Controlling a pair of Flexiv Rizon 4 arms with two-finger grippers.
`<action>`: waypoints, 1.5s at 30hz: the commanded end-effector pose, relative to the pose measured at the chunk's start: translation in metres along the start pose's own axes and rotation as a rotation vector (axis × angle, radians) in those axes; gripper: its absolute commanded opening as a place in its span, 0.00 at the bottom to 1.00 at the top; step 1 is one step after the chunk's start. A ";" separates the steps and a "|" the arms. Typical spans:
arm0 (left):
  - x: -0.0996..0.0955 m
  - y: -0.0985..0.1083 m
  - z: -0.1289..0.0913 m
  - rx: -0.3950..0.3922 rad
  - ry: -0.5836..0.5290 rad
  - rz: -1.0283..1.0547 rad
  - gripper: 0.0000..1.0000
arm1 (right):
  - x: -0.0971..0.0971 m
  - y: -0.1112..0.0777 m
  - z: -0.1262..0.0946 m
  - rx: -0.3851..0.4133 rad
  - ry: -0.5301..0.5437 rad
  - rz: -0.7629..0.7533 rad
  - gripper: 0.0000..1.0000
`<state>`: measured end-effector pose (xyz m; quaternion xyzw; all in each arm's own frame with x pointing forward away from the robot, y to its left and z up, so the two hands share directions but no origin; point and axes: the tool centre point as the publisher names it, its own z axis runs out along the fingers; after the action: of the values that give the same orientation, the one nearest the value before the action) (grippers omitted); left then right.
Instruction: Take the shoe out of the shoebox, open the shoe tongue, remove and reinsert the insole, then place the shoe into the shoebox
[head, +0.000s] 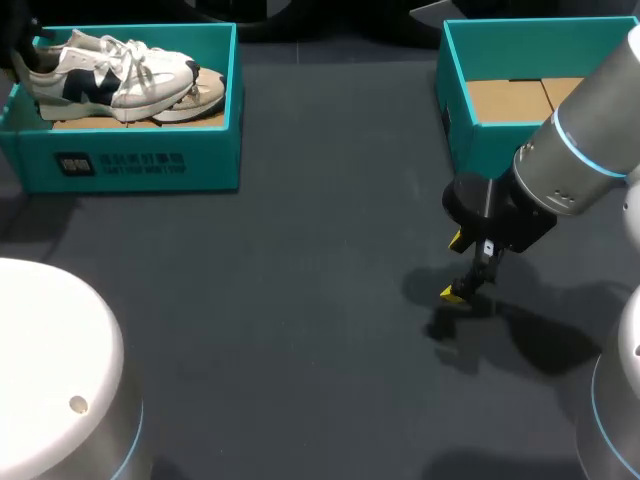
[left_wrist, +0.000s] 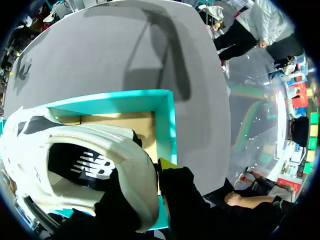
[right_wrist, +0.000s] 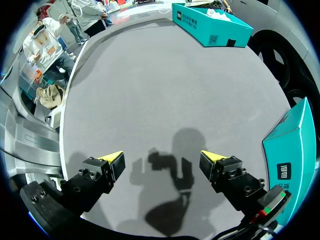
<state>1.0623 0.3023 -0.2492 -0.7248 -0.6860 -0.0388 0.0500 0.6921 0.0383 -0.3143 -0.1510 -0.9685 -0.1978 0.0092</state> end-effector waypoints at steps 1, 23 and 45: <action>0.002 0.001 -0.022 0.005 0.019 0.013 0.00 | 0.002 -0.001 0.001 0.000 -0.003 0.000 1.00; 0.017 -0.010 -0.089 -0.022 0.053 0.028 0.00 | 0.002 -0.001 0.001 0.000 -0.003 0.000 1.00; -0.024 -0.110 -0.113 -0.010 0.069 0.010 0.00 | 0.002 -0.001 0.001 0.000 -0.003 0.000 1.00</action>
<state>0.9793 0.2753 -0.1444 -0.7240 -0.6827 -0.0457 0.0879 0.6921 0.0382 -0.3143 -0.1510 -0.9685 -0.1978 0.0092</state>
